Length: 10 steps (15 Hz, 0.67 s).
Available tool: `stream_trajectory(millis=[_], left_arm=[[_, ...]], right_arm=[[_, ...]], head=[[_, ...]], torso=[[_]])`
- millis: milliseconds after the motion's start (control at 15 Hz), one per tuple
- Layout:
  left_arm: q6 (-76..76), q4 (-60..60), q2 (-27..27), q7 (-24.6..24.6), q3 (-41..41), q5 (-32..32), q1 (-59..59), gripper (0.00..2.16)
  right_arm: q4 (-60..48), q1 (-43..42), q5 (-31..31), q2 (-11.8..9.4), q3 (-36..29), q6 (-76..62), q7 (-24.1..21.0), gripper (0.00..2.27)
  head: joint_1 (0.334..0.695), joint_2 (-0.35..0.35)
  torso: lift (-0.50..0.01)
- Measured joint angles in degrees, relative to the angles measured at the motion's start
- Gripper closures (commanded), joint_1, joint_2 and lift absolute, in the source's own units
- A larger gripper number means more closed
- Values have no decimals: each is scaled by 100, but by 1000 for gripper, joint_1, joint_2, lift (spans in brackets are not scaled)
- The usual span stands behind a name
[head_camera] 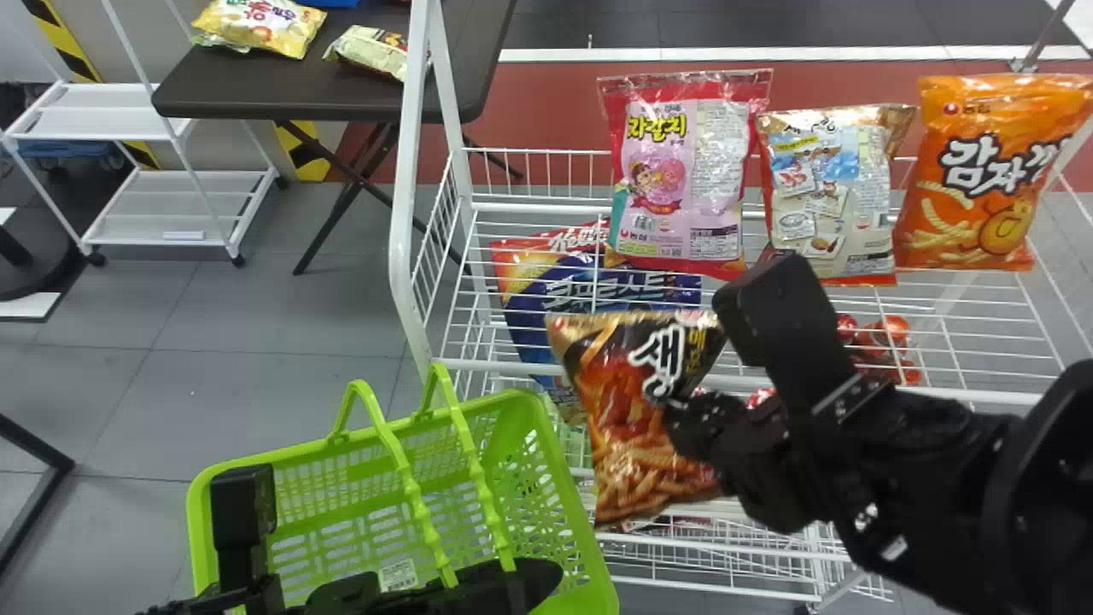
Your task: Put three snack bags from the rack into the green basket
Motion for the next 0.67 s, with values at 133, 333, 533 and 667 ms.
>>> stream_trajectory(millis=[133, 333, 533, 667], left_arm=[[-56, 118, 0, 25, -29, 120, -63, 2145], [-114, 245, 0, -8, -38, 421, -89, 2145], [-131, 390, 0, -174, -7, 792, -110, 2145], [-28, 472, 0, -334, 61, 1088, -129, 2145]], right_arm=[[-52, 136, -286, 23, -27, 148, 26, 2246], [98, 238, -680, 182, -1, 180, 53, 2246], [366, 281, -845, 386, 95, 23, 137, 2246], [621, 294, -935, 473, 109, -321, 237, 2236]], head=[[695, 64], [695, 108], [695, 170], [695, 201]], torso=[[0], [0], [0], [0]])
